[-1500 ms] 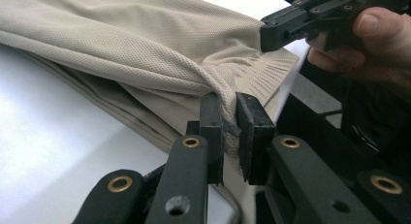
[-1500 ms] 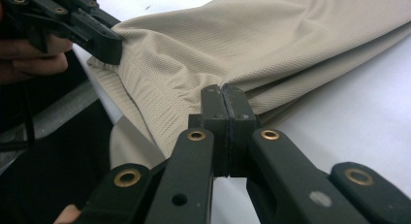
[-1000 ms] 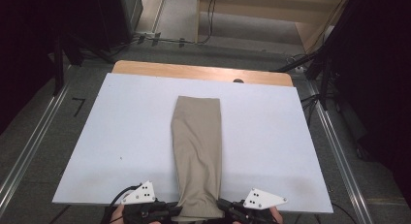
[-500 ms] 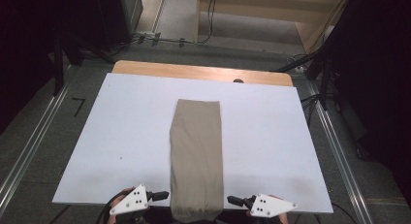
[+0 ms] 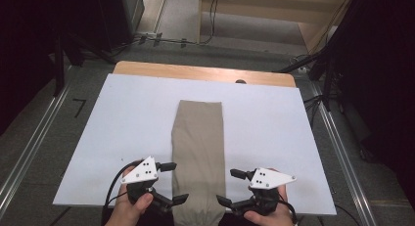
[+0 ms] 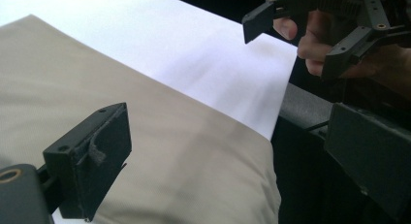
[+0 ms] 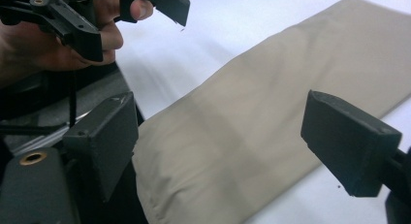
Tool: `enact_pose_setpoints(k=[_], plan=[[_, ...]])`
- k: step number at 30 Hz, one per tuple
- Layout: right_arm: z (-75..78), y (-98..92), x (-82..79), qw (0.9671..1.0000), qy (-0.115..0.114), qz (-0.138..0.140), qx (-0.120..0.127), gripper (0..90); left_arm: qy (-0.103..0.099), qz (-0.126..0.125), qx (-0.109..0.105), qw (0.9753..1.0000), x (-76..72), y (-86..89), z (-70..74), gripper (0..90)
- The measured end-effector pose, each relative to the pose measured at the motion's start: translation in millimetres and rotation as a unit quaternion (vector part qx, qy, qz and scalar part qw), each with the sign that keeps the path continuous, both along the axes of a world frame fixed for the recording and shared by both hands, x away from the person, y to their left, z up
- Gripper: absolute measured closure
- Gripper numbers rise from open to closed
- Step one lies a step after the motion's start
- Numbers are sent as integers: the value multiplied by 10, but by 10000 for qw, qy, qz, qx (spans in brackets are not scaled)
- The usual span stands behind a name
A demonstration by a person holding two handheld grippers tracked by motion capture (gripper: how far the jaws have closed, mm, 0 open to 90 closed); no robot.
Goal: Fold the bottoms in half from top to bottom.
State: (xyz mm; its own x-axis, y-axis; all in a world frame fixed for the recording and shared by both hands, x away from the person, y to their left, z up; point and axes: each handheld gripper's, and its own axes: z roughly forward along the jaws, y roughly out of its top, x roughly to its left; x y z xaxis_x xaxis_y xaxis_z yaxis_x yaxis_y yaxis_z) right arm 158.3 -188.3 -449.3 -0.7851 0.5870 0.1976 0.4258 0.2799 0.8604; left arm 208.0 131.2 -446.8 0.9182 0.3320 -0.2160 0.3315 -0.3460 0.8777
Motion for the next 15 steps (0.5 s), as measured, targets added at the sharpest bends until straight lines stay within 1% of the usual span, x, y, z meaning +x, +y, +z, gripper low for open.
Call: enact_pose_setpoints(k=[1, 3, 6, 8, 10, 12, 15], plan=[[13, -5, 39, 10000, -33, 5, -11, 118, -35, 8, 17, 10000, 36, -11, -1, 33], [37, -16, 120, 10000, -24, -8, -11, 115, -53, 5, 55, 10000, 116, -27, -4, 33], [60, -30, 245, 10000, -40, -9, 21, 95, -91, 27, 22, 10000, 255, -22, -6, 33], [74, -32, 325, 10000, -46, 7, -16, 87, -127, 117, -8, 9999, 356, -13, -11, 33], [81, -26, 411, 9999, -80, -3, -70, 79, -141, 143, -40, 9998, 463, -8, -8, 32], [86, -23, 507, 9999, -80, 3, -98, 47, -156, 184, -12, 9997, 570, -13, 3, 0], [96, -23, 660, 9999, -93, 0, -140, 12, -245, 259, -30, 9994, 724, -17, 35, 0]])
